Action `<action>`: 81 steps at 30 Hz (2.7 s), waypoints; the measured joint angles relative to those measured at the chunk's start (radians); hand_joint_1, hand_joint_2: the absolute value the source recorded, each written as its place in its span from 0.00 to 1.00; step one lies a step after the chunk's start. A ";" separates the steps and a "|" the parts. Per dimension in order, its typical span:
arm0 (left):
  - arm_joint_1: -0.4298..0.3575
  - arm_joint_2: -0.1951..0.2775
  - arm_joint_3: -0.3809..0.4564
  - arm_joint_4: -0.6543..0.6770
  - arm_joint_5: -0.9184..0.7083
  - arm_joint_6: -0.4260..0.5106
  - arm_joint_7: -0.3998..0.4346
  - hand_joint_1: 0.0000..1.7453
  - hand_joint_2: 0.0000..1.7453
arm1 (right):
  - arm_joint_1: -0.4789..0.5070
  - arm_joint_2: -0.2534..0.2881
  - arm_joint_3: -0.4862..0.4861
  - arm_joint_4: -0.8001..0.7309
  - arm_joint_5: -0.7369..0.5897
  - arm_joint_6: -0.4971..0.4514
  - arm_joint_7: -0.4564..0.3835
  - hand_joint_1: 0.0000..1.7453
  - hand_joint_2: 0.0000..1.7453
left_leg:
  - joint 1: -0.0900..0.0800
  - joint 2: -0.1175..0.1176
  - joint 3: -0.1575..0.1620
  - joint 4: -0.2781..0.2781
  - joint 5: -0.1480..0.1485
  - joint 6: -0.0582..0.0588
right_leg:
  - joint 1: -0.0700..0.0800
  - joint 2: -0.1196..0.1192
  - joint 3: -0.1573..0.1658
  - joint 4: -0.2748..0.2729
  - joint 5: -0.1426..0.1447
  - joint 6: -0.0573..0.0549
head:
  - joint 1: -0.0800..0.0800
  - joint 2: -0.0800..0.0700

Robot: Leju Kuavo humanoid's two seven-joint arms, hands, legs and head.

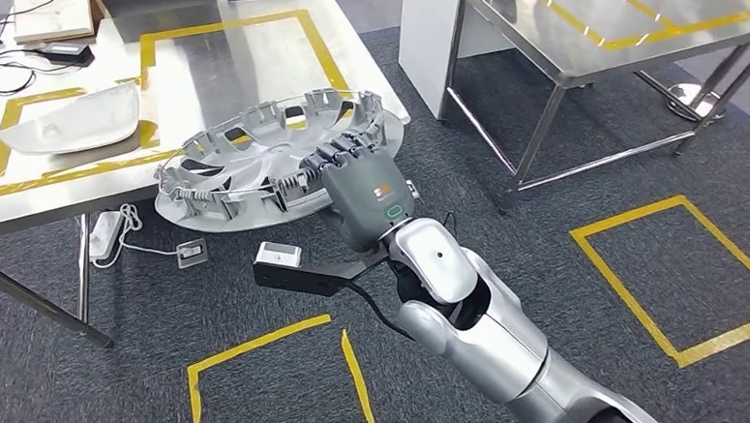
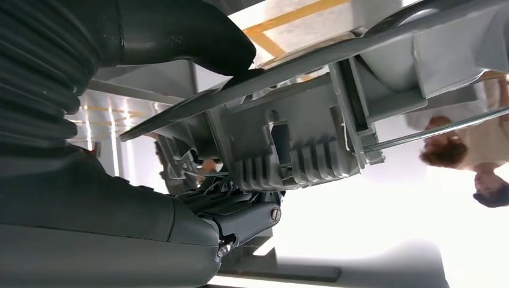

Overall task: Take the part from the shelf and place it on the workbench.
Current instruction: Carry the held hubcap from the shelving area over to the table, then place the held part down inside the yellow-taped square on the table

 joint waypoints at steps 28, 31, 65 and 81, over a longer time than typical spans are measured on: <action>0.000 -0.001 0.001 0.000 0.004 0.008 0.010 0.00 1.00 | 0.000 -0.005 -0.011 0.011 -0.008 -0.050 0.011 1.00 1.00 | 0.001 -0.127 0.000 -0.063 0.040 0.021 | 0.001 0.109 -0.015 0.004 0.005 0.011 | 0.011 0.000; 0.000 -0.001 0.001 0.000 0.007 0.010 0.011 0.00 1.00 | -0.002 0.000 -0.013 0.011 -0.008 -0.050 0.009 1.00 1.00 | 0.001 -0.127 0.000 -0.063 0.041 0.020 | 0.001 0.109 -0.015 0.005 0.005 0.010 | 0.011 0.000; -0.002 -0.001 0.001 0.000 -0.005 0.007 0.010 0.00 1.00 | -0.003 0.007 -0.016 0.009 -0.014 -0.039 0.012 1.00 1.00 | 0.023 -0.114 0.000 -0.051 0.019 -0.009 | -0.024 0.102 -0.018 0.010 0.004 0.025 | 0.017 0.000; -0.002 0.002 0.001 0.000 0.000 0.008 0.008 0.00 1.00 | -0.003 0.008 -0.016 0.008 -0.014 -0.035 0.012 1.00 1.00 | 0.002 -0.056 0.011 -0.051 0.008 0.043 | -0.010 0.073 0.040 0.026 -0.051 0.037 | 0.015 0.000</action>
